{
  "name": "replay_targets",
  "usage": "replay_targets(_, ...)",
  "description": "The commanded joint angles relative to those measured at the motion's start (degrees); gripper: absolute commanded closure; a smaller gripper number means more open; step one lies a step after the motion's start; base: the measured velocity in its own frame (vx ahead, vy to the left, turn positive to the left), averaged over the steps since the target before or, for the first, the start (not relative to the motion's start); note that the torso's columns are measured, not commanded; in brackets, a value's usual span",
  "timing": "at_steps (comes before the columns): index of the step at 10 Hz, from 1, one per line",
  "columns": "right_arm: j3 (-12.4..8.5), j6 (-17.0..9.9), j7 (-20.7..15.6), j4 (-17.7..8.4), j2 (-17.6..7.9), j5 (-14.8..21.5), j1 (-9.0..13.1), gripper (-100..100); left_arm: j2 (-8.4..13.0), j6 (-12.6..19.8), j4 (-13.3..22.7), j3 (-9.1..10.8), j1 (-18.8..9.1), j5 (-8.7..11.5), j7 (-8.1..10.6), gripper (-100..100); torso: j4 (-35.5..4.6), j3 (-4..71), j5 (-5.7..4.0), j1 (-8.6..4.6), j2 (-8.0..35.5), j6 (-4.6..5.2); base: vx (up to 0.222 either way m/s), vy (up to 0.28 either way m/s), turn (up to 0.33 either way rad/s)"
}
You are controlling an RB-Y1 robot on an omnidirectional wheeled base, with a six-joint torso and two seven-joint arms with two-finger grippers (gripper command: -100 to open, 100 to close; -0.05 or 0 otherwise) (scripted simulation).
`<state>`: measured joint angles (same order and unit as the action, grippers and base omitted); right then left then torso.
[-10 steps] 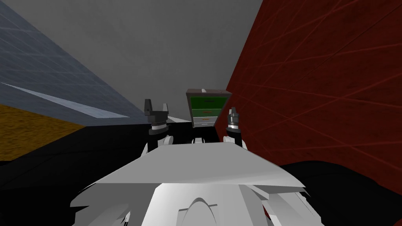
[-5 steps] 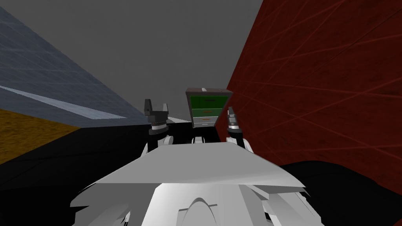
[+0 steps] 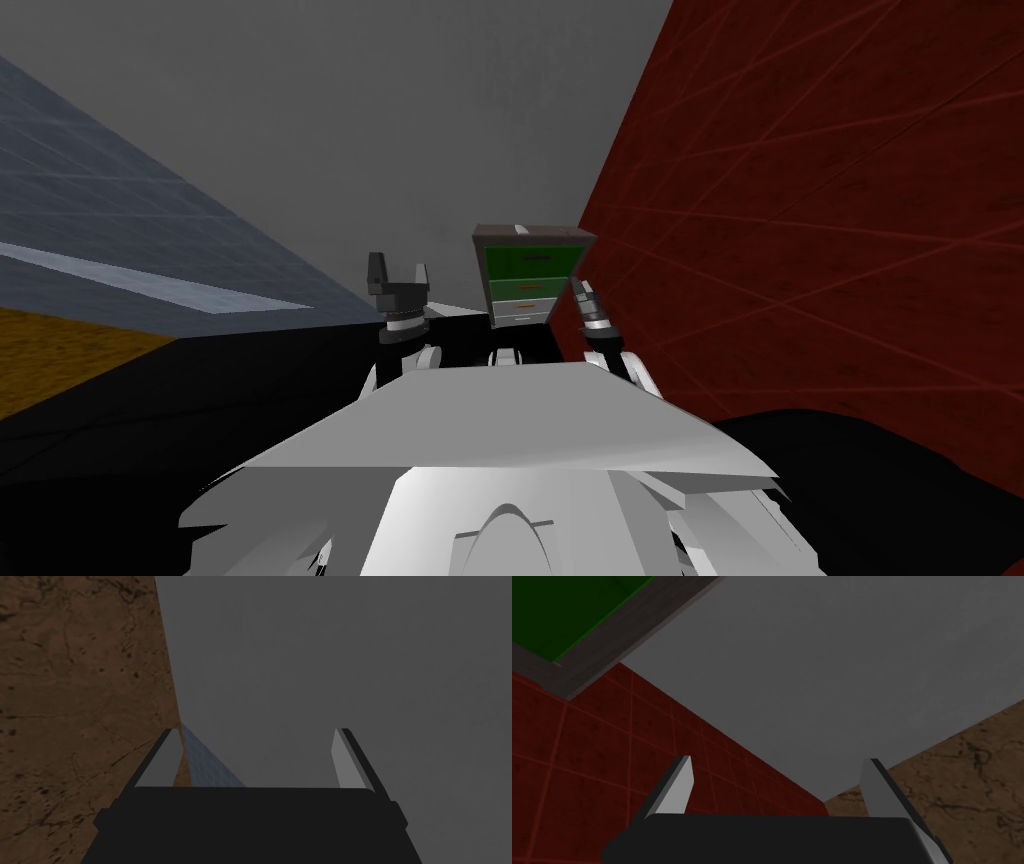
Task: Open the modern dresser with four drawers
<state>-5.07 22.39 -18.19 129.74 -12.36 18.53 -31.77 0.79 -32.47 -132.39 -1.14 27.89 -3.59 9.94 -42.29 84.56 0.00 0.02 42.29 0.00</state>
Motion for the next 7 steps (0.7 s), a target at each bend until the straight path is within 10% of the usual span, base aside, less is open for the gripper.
replay_targets(1, -0.8, -0.6, -3.3, 0.1, -1.1, 4.0, -0.2, -100, 0.0, 0.0, 0.0, 0.00, 0.0, 0.0, 0.00, 0, 0.0, 0.0, -0.01, -0.06, 0.0, -0.01, 0.041, 0.050, -0.040)
replay_targets(7, -2.7, -2.1, -11.6, 0.2, -2.7, 13.2, -0.7, -100, 0.0, 0.0, 0.0, 0.00, 0.0, 0.0, 0.00, 0, 0.0, 0.0, -0.01, -0.05, 0.0, -0.01, 0.058, 0.058, -0.056)
